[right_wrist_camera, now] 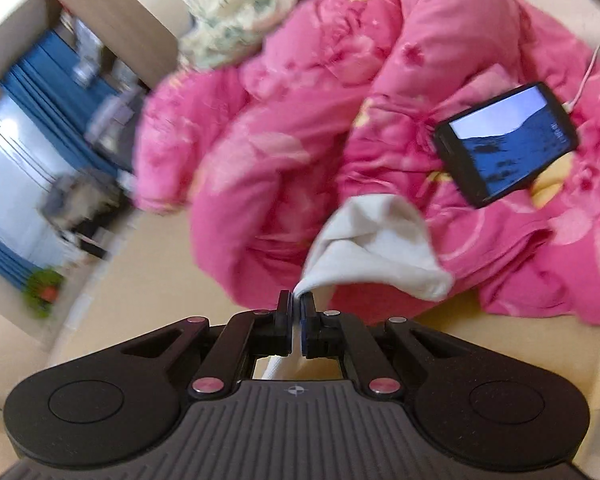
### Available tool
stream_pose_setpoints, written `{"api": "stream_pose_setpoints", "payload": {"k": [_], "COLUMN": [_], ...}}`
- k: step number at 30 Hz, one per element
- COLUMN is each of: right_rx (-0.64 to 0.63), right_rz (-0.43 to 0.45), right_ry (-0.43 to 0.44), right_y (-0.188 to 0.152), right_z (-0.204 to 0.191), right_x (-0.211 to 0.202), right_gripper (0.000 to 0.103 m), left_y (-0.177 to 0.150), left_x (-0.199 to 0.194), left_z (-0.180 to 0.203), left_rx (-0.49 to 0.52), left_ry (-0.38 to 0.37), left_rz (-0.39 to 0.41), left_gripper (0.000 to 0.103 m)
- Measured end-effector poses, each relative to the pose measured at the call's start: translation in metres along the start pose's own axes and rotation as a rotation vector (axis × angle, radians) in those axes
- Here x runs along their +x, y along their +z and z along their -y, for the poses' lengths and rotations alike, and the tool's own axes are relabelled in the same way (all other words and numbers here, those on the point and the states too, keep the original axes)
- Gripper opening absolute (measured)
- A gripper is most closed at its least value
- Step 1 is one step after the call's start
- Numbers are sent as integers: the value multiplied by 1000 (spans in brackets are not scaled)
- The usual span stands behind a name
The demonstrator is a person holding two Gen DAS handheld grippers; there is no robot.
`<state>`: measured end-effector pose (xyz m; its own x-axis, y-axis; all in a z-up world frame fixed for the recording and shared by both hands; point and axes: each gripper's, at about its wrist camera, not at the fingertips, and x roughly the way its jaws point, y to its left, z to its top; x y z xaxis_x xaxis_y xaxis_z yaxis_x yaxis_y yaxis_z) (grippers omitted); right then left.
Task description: Fold small clothes
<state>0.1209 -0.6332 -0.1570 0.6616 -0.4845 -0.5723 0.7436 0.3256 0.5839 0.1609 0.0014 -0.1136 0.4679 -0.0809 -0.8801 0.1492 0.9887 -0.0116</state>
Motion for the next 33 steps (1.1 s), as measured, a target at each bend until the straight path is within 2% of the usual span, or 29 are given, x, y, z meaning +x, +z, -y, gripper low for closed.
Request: {"api": "stream_pose_setpoints", "payload": {"k": [3, 6, 9, 12, 14, 15, 16, 17, 19, 21, 23, 26, 30, 33], "right_rx": [-170, -420, -685, -891, -1038, -1103, -1190, -1241, -1335, -1348, -1283, -1189, -1141, -1108], "right_rz": [76, 164, 250, 256, 185, 106, -28, -110, -196, -214, -245, -230, -182, -170], "right_ry": [25, 135, 310, 492, 610, 651, 673, 673, 667, 622, 544, 431, 331, 276], "right_y": [-8, -41, -114, -209, -290, -325, -367, -395, -434, -434, -408, -359, -317, -300], "right_z": [-46, -130, -225, -294, -323, -329, -332, -327, -303, -279, -255, -227, -200, -186], "right_x": [-20, -52, -94, -128, -141, -142, -139, -137, -135, -132, -123, -113, -103, -91], "right_gripper": [3, 3, 3, 3, 4, 5, 16, 33, 42, 43, 45, 47, 48, 49], "left_y": [14, 26, 33, 33, 28, 25, 22, 20, 16, 15, 18, 31, 70, 109], "left_x": [1, 5, 10, 13, 15, 16, 18, 19, 24, 29, 35, 44, 57, 77], "left_z": [-31, -63, -93, -121, -137, -145, -152, -157, -166, -172, -171, -157, -125, -105], "left_rx": [-53, -91, -132, -178, -209, -224, -238, -248, -250, -243, -229, -211, -146, -126], "left_ry": [12, 35, 53, 64, 73, 76, 79, 82, 94, 99, 94, 67, 4, -15], "left_rz": [34, 59, 71, 83, 84, 80, 74, 67, 53, 54, 51, 63, 108, 101], "left_gripper": [85, 85, 85, 85, 85, 85, 85, 85, 85, 85, 85, 85, 88, 90]}}
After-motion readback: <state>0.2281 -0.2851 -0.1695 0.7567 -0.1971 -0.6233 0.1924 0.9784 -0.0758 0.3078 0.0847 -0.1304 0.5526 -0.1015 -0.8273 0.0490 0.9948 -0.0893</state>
